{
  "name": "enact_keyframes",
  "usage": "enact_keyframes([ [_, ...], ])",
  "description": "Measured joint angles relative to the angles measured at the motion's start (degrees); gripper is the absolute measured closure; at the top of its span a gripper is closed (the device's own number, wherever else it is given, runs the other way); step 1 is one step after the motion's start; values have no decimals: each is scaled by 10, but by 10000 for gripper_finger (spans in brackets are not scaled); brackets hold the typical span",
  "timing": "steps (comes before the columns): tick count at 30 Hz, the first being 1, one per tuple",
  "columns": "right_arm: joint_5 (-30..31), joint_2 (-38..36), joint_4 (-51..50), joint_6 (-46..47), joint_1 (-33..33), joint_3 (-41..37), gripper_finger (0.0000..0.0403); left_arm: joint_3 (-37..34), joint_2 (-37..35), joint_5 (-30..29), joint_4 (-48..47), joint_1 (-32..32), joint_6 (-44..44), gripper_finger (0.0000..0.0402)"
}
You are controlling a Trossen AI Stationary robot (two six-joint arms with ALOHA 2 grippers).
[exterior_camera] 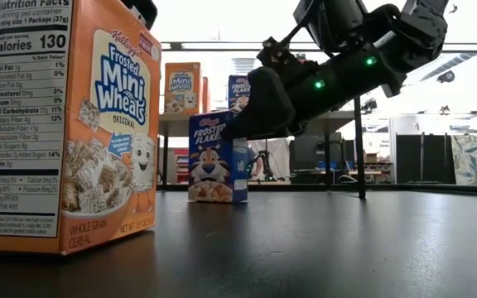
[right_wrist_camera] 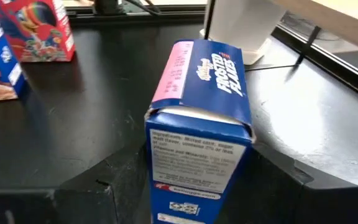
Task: Stack cereal on shelf
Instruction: Put the top blue cereal box on the shelf aligned with the other blue cereal box
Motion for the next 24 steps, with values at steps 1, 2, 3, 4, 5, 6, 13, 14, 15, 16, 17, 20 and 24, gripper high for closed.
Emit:
enact_keyframes([
  [1,0,0,0,0,0,0,185,0,0,0,0,0,0,400],
  [2,0,0,0,1,0,0,192,0,0,0,0,0,0,400],
  [3,0,0,0,3,0,0,198,0,0,0,0,0,0,400],
  [4,0,0,0,6,0,0,204,0,0,0,0,0,0,400],
  [5,0,0,0,9,0,0,211,0,0,0,0,0,0,400],
  [6,0,0,0,10,0,0,216,0,0,0,0,0,0,400],
  [13,0,-7,-2,10,5,0,230,0,0,3,2,-1,0,400],
  [14,0,-11,-3,10,7,0,230,0,-1,9,6,-1,4,400],
  [15,-1,-15,-1,10,10,0,230,0,-2,19,11,-1,13,400],
  [16,-4,-23,-2,10,14,0,230,0,-3,32,17,-1,25,400],
  [17,-6,-30,-6,10,17,0,230,0,-5,47,21,-1,38,400],
  [20,-18,-64,-27,9,27,0,230,0,-12,80,24,-1,75,400],
  [24,-20,-124,-53,6,30,1,230,0,-25,81,23,-1,106,400],
])
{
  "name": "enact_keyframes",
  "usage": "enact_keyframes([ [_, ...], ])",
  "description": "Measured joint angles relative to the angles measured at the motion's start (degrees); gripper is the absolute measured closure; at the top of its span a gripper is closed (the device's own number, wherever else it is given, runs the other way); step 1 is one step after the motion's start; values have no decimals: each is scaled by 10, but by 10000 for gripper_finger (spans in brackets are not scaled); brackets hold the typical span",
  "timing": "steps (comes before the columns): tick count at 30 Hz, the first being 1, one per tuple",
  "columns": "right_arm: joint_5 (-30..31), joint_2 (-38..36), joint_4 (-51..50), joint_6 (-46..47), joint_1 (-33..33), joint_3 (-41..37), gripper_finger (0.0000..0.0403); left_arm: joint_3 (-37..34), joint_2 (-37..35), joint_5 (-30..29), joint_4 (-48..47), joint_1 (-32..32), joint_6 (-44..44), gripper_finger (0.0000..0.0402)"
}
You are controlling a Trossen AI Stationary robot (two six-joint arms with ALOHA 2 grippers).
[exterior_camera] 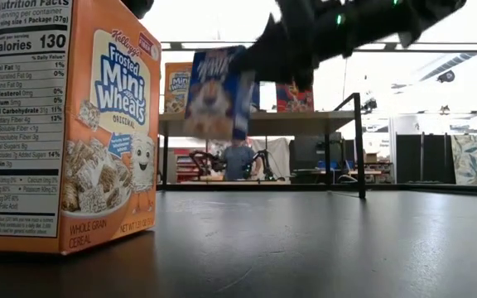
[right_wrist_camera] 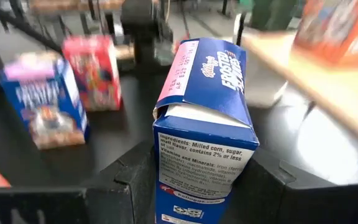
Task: Stack cereal on shelf
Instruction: Put the top blue cereal box on the shelf aligned with the other blue cereal box
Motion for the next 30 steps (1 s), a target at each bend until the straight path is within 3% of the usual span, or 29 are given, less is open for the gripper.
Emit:
enact_keyframes([
  [8,1,-95,-169,-51,-27,77,230,0,-7,0,-3,0,16,400],
  [16,2,-84,-294,-109,-92,182,230,0,-7,0,-2,0,16,400],
  [30,22,-59,-324,-49,-140,196,229,0,-6,0,-4,0,17,400],
])
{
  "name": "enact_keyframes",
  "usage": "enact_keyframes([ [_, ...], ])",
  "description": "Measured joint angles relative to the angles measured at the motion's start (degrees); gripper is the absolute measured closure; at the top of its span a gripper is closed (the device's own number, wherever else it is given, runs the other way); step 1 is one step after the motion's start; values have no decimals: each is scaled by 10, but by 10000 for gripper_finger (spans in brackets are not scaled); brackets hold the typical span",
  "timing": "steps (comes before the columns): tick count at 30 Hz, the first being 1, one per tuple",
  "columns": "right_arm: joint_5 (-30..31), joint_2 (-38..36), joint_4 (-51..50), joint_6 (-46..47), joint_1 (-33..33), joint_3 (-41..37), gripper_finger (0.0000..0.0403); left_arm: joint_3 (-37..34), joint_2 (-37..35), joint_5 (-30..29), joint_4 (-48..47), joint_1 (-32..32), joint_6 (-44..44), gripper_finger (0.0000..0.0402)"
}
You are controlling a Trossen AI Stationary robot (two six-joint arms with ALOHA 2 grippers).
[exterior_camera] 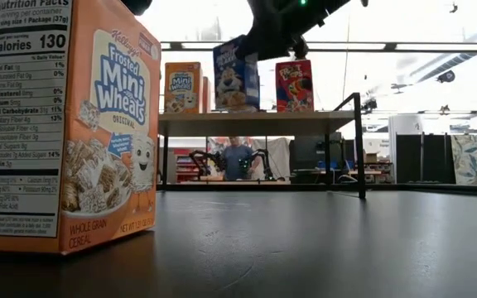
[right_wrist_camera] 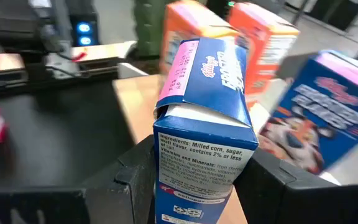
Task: Stack cereal on shelf
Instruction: Put the top blue cereal box on the shelf aligned with the other blue cereal box
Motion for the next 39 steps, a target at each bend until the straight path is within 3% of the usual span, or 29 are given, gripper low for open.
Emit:
enact_keyframes([
  [16,19,0,-11,8,-6,-10,229,0,0,0,2,0,14,400],
  [28,19,-2,-23,28,-8,-11,171,16,0,0,-2,0,18,400],
  [39,18,-49,-85,33,19,8,174,43,1,0,-10,0,22,400],
])
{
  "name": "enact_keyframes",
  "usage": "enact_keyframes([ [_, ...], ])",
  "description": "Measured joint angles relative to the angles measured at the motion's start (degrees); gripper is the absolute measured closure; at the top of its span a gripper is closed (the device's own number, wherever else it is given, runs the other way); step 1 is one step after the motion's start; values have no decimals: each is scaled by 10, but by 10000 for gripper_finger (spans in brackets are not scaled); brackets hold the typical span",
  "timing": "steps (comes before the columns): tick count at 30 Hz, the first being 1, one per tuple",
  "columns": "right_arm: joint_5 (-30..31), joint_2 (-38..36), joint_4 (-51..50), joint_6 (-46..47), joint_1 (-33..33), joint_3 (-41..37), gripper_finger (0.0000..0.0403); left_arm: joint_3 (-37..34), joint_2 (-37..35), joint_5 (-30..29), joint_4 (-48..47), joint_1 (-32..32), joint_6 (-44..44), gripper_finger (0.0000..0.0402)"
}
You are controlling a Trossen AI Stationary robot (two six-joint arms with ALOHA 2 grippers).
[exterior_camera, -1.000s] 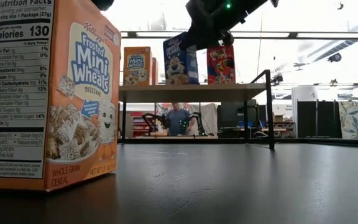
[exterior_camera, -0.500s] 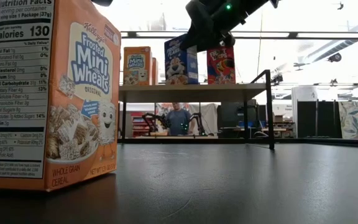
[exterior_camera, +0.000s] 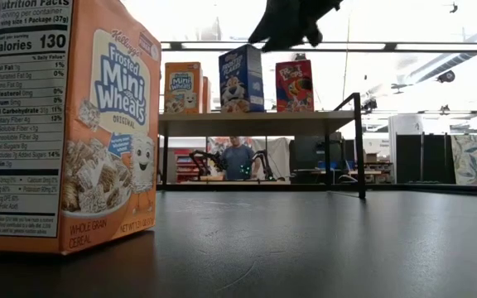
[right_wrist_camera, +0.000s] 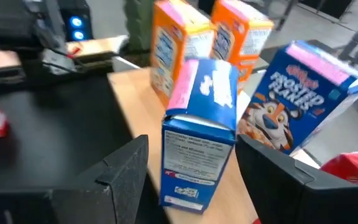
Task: Stack cereal on shelf
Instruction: Put the top blue cereal box on the shelf aligned with the other blue cereal box
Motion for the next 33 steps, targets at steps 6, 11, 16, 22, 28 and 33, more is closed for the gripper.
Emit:
enact_keyframes([
  [6,5,-49,-29,-20,60,-14,184,30,0,-11,-13,1,8,400],
  [11,35,-84,-26,-29,123,-54,194,72,0,-19,-73,2,39,400],
  [16,51,-108,-12,-25,170,-106,202,142,14,-21,-144,22,62,400],
  [22,50,-121,0,-44,203,-162,202,252,69,-21,-303,68,119,400],
  [28,51,-122,15,-81,207,-175,202,398,159,-21,-475,125,206,401],
  [33,52,-123,20,-107,207,-177,202,521,235,-21,-593,179,254,401],
])
